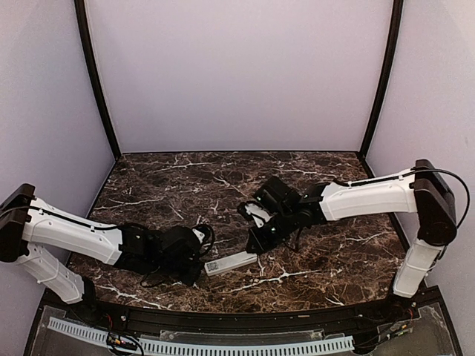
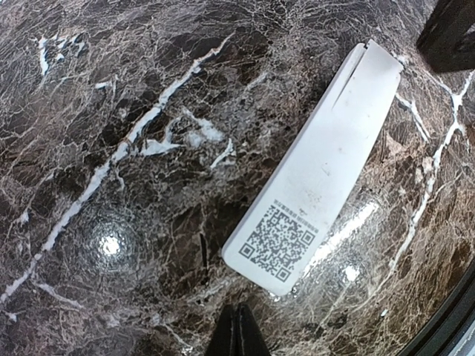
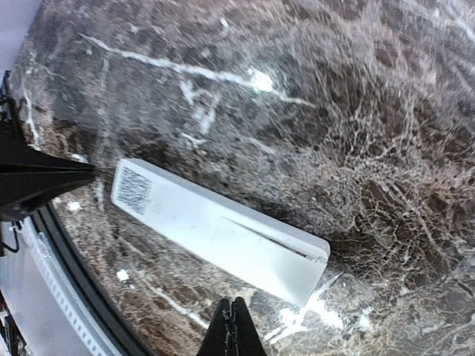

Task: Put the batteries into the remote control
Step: Press the battery cover on the remote control.

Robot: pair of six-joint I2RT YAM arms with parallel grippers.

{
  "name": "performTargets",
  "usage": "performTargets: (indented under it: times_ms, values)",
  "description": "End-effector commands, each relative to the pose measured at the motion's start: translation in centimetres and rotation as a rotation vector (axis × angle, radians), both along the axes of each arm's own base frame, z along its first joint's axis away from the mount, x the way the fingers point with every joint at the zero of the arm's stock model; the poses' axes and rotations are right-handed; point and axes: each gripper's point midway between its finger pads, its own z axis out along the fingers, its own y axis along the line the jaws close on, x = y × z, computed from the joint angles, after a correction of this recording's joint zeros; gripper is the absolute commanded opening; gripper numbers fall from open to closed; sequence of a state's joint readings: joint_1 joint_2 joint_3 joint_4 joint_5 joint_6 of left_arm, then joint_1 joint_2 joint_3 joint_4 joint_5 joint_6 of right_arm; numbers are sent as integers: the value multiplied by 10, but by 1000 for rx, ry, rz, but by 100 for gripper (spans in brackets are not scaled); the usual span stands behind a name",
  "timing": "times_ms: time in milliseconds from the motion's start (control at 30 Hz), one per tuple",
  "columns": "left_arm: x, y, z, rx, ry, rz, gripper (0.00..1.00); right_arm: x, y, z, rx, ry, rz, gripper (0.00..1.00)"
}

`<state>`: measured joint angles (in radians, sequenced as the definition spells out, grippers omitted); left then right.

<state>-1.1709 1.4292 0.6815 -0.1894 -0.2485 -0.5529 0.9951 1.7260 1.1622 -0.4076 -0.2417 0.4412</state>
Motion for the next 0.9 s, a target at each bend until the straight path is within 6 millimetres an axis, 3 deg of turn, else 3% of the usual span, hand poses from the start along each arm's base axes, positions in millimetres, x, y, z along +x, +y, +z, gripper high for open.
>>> performTargets:
  times_ms: [0, 100, 200, 467, 667, 767, 867]
  values:
    - [-1, 1, 3, 24, -10, -18, 0, -9, -5, -58, -82, 83, -1, 0]
    - [0, 0, 3, 29, -10, -23, 0, -10, -10, -76, -134, 111, 1, 0]
    - [0, -1, 4, 28, -15, -26, 0, -8, -9, -69, -132, 96, -1, 0]
    - [0, -3, 7, 14, -17, -34, 0, -15, 16, -12, 23, 89, 75, 0]
    - [-1, -9, 20, -29, -43, -79, 0, -28, 17, 21, 97, 124, 156, 0]
    - [-4, -15, 30, -60, -76, -155, 0, -8, 3, 29, 88, 92, 80, 0]
    - [0, -28, 49, -111, -154, -227, 3, 20, -17, 20, 29, 54, -39, 5]
